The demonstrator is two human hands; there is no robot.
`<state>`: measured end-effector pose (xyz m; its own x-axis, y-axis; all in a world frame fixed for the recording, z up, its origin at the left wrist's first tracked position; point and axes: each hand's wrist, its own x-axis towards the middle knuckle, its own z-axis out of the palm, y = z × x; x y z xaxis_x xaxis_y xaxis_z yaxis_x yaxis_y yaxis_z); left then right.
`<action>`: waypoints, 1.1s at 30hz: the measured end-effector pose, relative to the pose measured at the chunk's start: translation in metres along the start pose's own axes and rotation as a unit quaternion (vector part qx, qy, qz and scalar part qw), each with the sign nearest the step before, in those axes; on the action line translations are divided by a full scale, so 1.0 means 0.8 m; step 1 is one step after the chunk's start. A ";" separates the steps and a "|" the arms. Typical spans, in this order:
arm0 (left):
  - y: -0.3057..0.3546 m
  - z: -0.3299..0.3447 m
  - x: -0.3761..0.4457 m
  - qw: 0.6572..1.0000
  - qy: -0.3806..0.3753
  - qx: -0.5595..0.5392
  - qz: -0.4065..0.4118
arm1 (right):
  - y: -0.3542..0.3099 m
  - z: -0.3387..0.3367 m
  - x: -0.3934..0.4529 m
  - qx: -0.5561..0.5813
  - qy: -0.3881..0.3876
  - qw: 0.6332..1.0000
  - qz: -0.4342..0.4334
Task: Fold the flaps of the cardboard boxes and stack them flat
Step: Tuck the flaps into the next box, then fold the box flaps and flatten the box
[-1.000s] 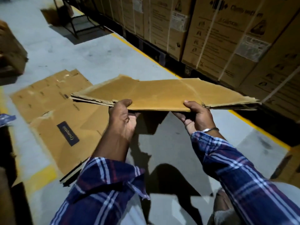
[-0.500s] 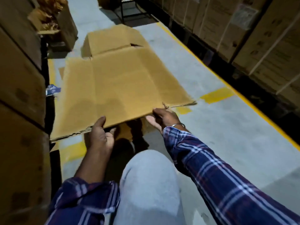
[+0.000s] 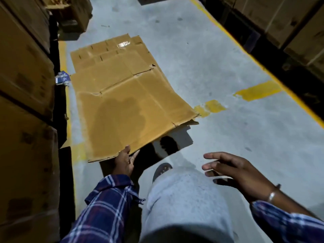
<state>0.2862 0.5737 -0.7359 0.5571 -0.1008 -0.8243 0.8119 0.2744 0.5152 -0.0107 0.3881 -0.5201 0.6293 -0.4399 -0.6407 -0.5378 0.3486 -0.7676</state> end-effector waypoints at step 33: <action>0.062 0.017 -0.019 0.992 -0.010 0.096 -0.083 | 0.037 -0.031 -0.033 -0.042 0.033 0.997 -0.059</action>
<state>0.3203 0.5758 -0.6942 0.4148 -0.1485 -0.8977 0.9099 0.0661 0.4095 -0.0569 0.3892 -0.5254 0.6547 -0.5281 -0.5407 -0.5087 0.2212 -0.8320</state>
